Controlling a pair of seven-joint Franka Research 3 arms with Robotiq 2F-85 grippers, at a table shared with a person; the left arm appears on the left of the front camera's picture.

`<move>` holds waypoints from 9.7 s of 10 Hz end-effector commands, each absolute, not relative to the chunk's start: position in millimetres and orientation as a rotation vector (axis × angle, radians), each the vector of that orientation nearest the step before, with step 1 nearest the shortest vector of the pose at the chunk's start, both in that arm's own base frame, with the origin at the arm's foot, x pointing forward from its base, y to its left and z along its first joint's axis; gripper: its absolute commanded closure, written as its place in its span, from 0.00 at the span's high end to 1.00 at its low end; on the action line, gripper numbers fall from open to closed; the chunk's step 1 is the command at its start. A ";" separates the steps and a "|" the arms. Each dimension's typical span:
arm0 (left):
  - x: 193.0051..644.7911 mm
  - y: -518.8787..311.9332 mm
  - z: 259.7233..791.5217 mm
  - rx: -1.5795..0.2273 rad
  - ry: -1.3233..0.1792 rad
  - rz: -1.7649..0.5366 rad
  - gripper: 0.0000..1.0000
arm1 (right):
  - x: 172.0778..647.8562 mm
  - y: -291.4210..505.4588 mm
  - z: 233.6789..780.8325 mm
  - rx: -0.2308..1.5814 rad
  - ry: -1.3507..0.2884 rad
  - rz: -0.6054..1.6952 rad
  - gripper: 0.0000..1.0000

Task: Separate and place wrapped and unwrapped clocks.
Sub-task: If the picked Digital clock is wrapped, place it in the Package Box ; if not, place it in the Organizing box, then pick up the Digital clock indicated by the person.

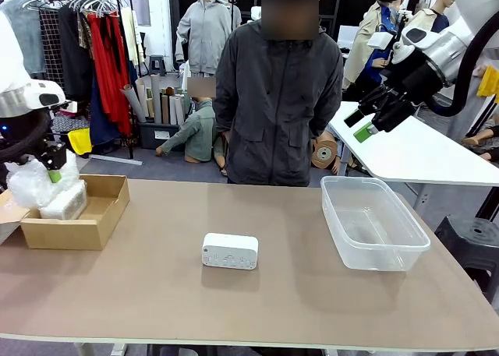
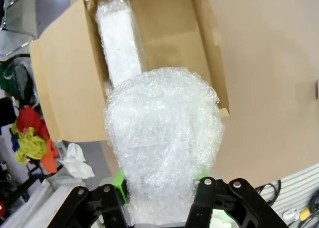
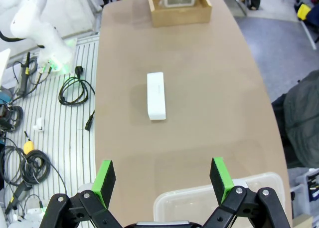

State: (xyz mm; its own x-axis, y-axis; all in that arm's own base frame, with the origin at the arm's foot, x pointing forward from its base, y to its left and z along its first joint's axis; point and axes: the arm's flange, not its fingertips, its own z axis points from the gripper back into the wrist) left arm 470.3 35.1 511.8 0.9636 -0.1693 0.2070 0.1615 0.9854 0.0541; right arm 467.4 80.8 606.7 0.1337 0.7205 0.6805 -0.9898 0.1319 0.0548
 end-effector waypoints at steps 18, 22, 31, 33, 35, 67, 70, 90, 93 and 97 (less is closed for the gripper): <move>595.7 47.2 392.5 -0.090 -0.244 -0.136 0.00 | 465.5 81.9 605.5 0.572 -0.592 1.340 1.00; 601.5 31.6 365.0 -0.061 -0.209 -0.177 0.00 | 465.5 81.9 605.5 0.572 -0.592 1.340 1.00; 596.3 7.0 353.3 -0.027 -0.170 -0.196 1.00 | 465.5 81.9 605.5 0.572 -0.592 1.340 1.00; 594.1 2.3 364.7 -0.030 -0.159 -0.217 1.00 | 465.5 81.9 605.5 0.572 -0.592 1.340 1.00; 594.0 -4.9 380.0 -0.028 -0.168 -0.230 1.00 | 465.5 81.9 605.5 0.572 -0.592 1.340 1.00; 607.4 -97.4 537.5 -0.593 -0.501 -1.632 1.00 | 465.5 81.9 605.5 0.572 -0.592 1.340 1.00; 594.6 -97.0 557.3 -0.506 -0.623 -1.682 1.00 | 465.5 81.9 605.5 0.572 -0.592 1.340 1.00; 587.2 3.6 575.2 -0.679 -0.799 -1.426 1.00 | 465.5 81.9 605.5 0.572 -0.592 1.340 1.00; 587.2 3.6 575.2 -0.679 -0.799 -1.426 1.00 | 465.5 81.9 605.5 0.572 -0.592 1.340 1.00; 587.2 3.6 575.2 -0.679 -0.799 -1.426 1.00 | 465.5 81.9 605.5 0.572 -0.592 1.340 1.00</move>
State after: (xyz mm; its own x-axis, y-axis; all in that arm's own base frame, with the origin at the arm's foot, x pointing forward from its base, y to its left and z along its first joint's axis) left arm 588.7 3.9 573.1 -0.0175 -0.5743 0.8185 0.9977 0.0434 0.0518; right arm 467.4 80.8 606.7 0.1336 0.7205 0.6805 -0.9898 0.1318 0.0548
